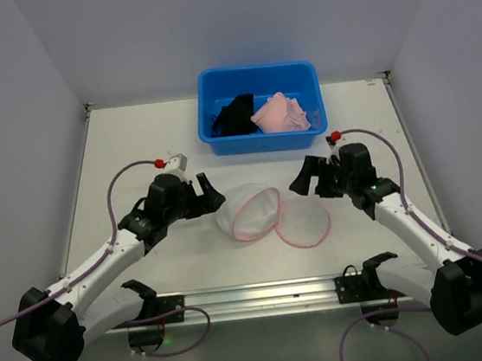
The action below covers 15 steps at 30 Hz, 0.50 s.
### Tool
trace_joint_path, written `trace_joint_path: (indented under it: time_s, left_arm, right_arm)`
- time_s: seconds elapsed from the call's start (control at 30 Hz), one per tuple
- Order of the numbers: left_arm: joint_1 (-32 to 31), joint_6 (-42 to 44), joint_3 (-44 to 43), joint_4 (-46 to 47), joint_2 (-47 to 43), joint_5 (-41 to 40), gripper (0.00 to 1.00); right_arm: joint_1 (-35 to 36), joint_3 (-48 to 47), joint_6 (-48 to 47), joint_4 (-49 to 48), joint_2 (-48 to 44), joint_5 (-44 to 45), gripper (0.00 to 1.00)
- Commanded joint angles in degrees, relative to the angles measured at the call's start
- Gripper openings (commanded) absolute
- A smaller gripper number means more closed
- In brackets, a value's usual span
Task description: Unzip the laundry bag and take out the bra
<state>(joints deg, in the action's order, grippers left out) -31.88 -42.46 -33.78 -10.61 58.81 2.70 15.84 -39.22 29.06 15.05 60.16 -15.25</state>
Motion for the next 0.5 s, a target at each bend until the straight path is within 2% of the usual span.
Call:
trace_joint_path:
  time_s: [0.0,0.13,0.27,0.37,0.47]
  left_arm:
    - [0.7,7.3,-4.6,-0.3,3.5,-0.6,0.93]
    - [1.1,9.0,-8.0,4.1,10.4,3.5,0.93]
    - [1.1,9.0,-9.2,7.4,18.0,6.6,0.9]
    - [1.1,8.3,-8.7,9.6,24.7,9.6,0.86]
    - [0.9,7.0,-6.9,13.2,26.9,10.3,0.8]
  right_arm:
    - [0.7,5.9,4.1,-5.3,-4.2,-8.7,0.99]
    - [1.0,13.1,6.5,-9.8,-5.6,-12.2,0.97]
    - [1.2,14.9,7.7,-12.0,-3.7,-13.9,0.96]
    - [1.2,15.1,7.5,-13.1,-0.6,-13.8,0.96]
    - [1.2,15.0,7.4,-14.7,2.8,-14.6,0.96]
